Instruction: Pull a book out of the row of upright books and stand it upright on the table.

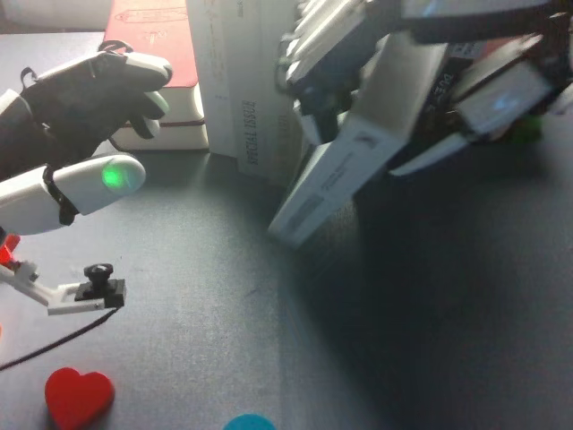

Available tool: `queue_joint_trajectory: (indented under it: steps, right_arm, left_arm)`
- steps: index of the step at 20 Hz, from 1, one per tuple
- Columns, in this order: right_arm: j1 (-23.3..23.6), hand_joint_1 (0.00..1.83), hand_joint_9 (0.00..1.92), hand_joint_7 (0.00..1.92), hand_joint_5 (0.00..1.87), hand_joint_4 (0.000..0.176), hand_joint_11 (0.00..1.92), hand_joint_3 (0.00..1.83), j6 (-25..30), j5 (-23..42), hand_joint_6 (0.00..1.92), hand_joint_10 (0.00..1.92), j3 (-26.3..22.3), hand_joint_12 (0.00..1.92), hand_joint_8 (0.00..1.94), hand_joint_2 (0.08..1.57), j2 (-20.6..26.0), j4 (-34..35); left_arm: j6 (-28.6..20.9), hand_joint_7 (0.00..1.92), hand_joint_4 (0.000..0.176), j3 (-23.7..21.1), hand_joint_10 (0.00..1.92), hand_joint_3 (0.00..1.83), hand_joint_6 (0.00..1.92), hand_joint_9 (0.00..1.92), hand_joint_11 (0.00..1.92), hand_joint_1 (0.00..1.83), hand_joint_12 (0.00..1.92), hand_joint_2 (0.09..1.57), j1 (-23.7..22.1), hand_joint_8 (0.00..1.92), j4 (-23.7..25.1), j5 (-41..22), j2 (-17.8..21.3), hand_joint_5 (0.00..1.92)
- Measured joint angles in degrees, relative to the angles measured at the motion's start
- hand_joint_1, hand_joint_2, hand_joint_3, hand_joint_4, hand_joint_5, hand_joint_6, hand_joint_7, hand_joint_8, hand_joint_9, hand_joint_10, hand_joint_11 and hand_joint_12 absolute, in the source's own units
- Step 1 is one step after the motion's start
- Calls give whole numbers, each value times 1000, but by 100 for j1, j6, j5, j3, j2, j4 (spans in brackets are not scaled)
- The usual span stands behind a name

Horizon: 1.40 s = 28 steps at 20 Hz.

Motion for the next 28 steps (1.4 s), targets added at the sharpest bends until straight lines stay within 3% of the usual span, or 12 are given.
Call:
queue_joint_trajectory:
  steps: [5,7,12,14,16,21,22,23,24,25,26,28]
  right_arm:
    - [326,1244,956,925,775,0,768,0,0,133,1030,1471,-385,1828,1376,1189,570,-214]
    - [319,1244,956,924,779,0,768,0,-15,131,1028,1471,-376,1828,1378,1188,603,144]
    - [-544,1244,956,926,776,0,768,0,-658,297,1029,1471,-240,1828,1375,1189,326,1073]
    - [-898,1244,956,926,776,0,768,0,-1088,409,1030,1471,-103,1828,1375,1189,179,2116]
    - [-1064,1245,956,924,779,0,768,0,-1274,546,1028,1471,-26,1829,1378,1188,72,2474]
    - [-1672,1242,958,924,758,0,770,1,-1840,905,1056,1470,256,1828,1376,1193,-273,3777]
    - [-1805,313,575,551,374,0,423,104,-1860,970,936,1031,363,1571,882,1466,-411,3958]
    - [-1908,313,575,551,374,0,423,104,-1851,994,936,1031,426,1571,882,1466,-509,4061]
    - [-2037,944,916,860,652,0,945,21,-1886,1012,1267,1679,509,1851,1481,1296,-605,4118]
    - [-2151,944,916,860,652,0,945,21,-1858,1012,1267,1679,549,1851,1481,1296,-660,4179]
    - [-2229,1082,984,910,739,0,1085,2,-1860,1038,1302,1873,575,1907,1678,1247,-693,4363]
    - [-2343,1114,998,915,771,0,1117,0,-1853,1108,1289,1911,647,1918,1727,1230,-728,4647]
  left_arm:
    - [2,437,0,-70,1390,0,613,370,246,1109,1921,932,72,628,-61,-13,2,644]
    - [2,481,0,-76,1349,0,572,387,195,1113,1921,921,94,535,-57,-15,2,678]
    - [2,522,0,-76,1382,0,474,355,192,1141,1921,920,94,442,-76,-31,0,716]
    - [4,560,0,-76,1396,0,400,340,198,1136,1921,900,94,386,-72,-33,2,722]
    - [2,575,0,-76,1404,0,356,330,208,1157,1921,899,94,370,-74,-35,0,734]
    - [4,510,0,-74,1442,0,401,301,201,1142,1921,891,85,427,-55,-35,0,688]
    - [2,541,0,-74,1395,0,329,335,210,1157,1921,870,68,376,-44,-33,0,749]
    - [2,541,0,-74,1395,0,329,335,210,1157,1921,870,61,376,-44,-33,0,749]
    - [2,554,0,-74,1405,0,297,328,208,1168,1921,871,50,367,-44,-35,0,771]
    - [2,554,0,-74,1405,0,297,328,208,1168,1921,871,39,367,-33,-35,0,771]
    - [4,548,0,-74,1417,2,270,311,197,1172,1921,880,39,357,-24,-33,0,776]
    - [2,454,0,-74,1412,10,259,281,167,1168,1921,902,39,324,-31,-33,0,759]
